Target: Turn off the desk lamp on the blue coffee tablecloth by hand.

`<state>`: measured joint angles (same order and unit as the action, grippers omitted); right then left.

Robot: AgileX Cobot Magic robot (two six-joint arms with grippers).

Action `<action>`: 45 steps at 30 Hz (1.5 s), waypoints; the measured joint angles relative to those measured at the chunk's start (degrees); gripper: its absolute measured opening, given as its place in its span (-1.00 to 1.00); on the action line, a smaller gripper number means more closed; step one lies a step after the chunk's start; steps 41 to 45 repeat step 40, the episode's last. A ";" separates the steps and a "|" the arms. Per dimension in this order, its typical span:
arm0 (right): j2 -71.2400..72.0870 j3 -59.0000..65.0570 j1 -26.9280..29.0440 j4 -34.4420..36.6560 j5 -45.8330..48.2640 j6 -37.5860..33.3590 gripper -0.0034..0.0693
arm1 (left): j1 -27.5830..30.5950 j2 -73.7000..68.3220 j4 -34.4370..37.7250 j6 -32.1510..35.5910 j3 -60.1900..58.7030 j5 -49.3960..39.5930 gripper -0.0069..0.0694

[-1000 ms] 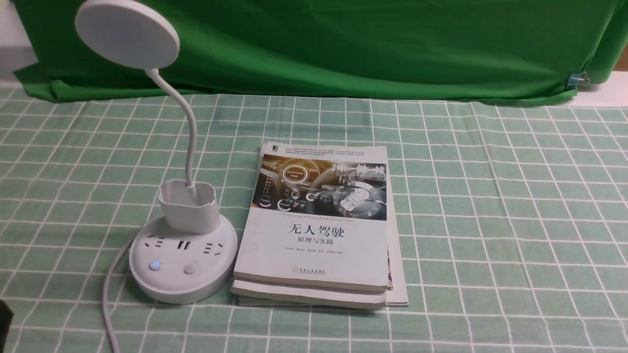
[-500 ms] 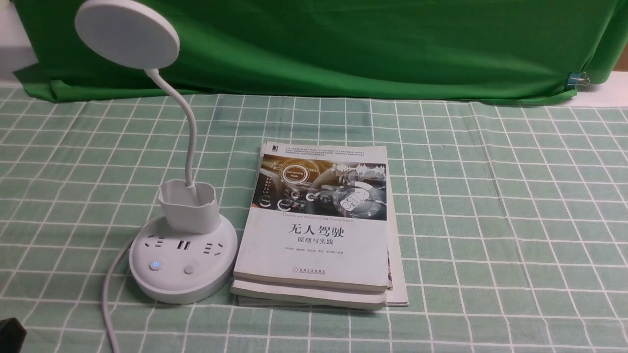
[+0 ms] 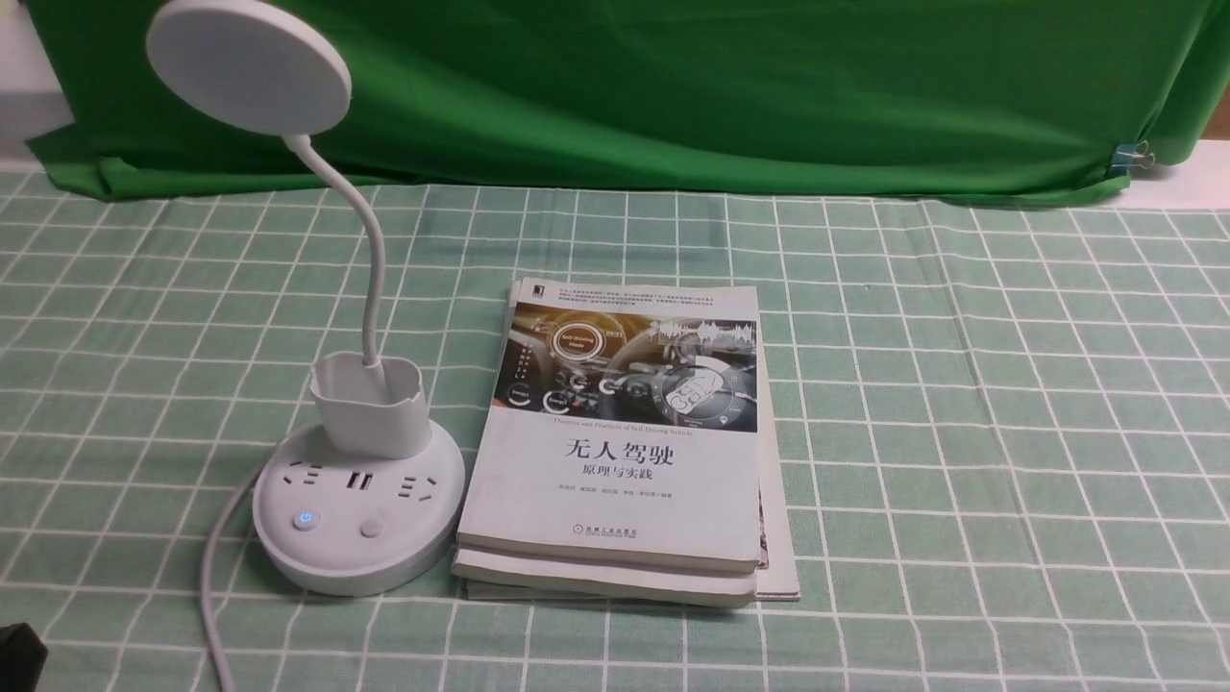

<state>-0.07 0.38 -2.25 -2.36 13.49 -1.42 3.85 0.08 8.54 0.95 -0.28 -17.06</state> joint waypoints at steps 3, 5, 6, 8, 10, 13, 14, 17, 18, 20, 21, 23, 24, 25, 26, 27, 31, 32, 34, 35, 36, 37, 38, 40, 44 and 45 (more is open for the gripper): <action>0.00 0.00 0.00 0.00 0.00 0.00 -0.24 | 0.00 0.00 1.02 -0.02 0.00 0.00 -0.81; 0.00 0.00 0.00 0.00 0.00 0.00 -0.24 | 0.00 0.00 1.38 -0.02 0.00 0.00 -0.81; 0.00 0.00 0.00 0.00 0.00 0.00 -0.24 | 0.00 0.00 1.36 -0.02 0.00 0.00 -0.81; 0.00 0.00 0.00 0.00 0.00 0.00 -0.24 | 0.00 0.00 1.36 -0.02 0.00 0.00 -0.81; 0.00 0.00 0.00 0.00 0.00 0.00 -0.24 | 0.00 0.00 1.36 -0.02 0.00 0.00 -0.81; 0.00 0.00 0.00 0.00 0.00 0.00 -0.24 | 0.00 0.00 1.36 -0.02 0.00 0.00 -0.81; 0.00 0.00 0.00 0.00 0.00 0.00 -0.24 | 0.00 0.00 1.36 -0.02 0.00 0.00 -0.81; 0.00 0.00 0.00 0.00 0.00 0.00 -0.24 | 0.00 0.00 1.36 -0.02 0.00 0.00 -0.81; 0.00 0.00 0.00 0.00 0.00 0.00 -0.24 | 0.00 0.00 1.36 -0.02 0.00 0.00 -0.81; 0.00 0.00 0.00 0.00 0.00 0.00 -0.24 | 0.00 0.00 1.36 -0.02 0.00 0.00 -0.81; 0.00 0.00 0.00 0.00 0.00 0.00 -0.24 | 0.00 0.00 1.36 -0.02 0.00 0.00 -0.81; 0.00 0.00 0.00 0.00 0.00 0.00 -0.24 | 0.00 0.00 1.36 -0.02 0.00 0.00 -0.81; 0.00 0.00 0.00 0.00 0.00 0.00 -0.24 | 0.00 0.00 1.36 -0.02 0.00 0.00 -0.81; 0.00 0.00 0.00 0.00 0.00 0.00 -0.24 | 0.00 0.00 1.36 -0.02 0.00 0.00 -0.81; 0.00 0.00 0.00 0.00 0.00 0.00 -0.24 | 0.00 0.00 1.36 -0.02 0.00 0.00 -0.81; 0.00 0.00 0.00 0.00 0.00 0.00 -0.24 | 0.00 0.00 1.36 -0.02 0.00 0.00 -0.81; 0.00 0.00 0.00 0.00 0.00 0.00 -0.24 | 0.00 0.00 1.36 0.04 0.00 0.00 -0.81; 0.00 0.00 0.00 0.00 0.00 0.00 -0.24 | 0.00 0.00 1.36 0.05 0.00 0.00 -0.81; 0.00 0.00 0.00 0.00 0.00 0.00 -0.24 | 0.00 0.00 1.36 0.05 0.00 0.00 -0.81; 0.00 0.00 0.00 0.00 0.00 0.00 -0.24 | 0.00 0.00 1.36 0.05 0.00 0.00 -0.81; 0.00 0.00 0.00 0.00 0.00 0.00 -0.24 | 0.00 0.00 1.36 0.05 0.00 0.00 -0.81; 0.00 0.00 0.00 0.00 0.00 0.00 -0.24 | 0.00 0.00 1.36 0.05 0.00 0.00 -0.81; 0.00 0.00 0.00 0.00 0.00 0.00 -0.24 | 0.00 0.00 1.36 0.05 0.00 0.00 -0.81; 0.00 0.00 0.00 0.00 0.00 0.00 -0.24 | 0.00 0.00 1.36 0.05 0.00 0.00 -0.81; 0.00 0.00 0.00 0.00 0.00 0.00 -0.24 | 0.00 0.00 1.36 0.05 0.00 0.00 -0.81; 0.00 0.00 0.00 0.00 0.00 0.00 -0.24 | 0.00 0.00 1.36 0.05 0.00 0.00 -0.81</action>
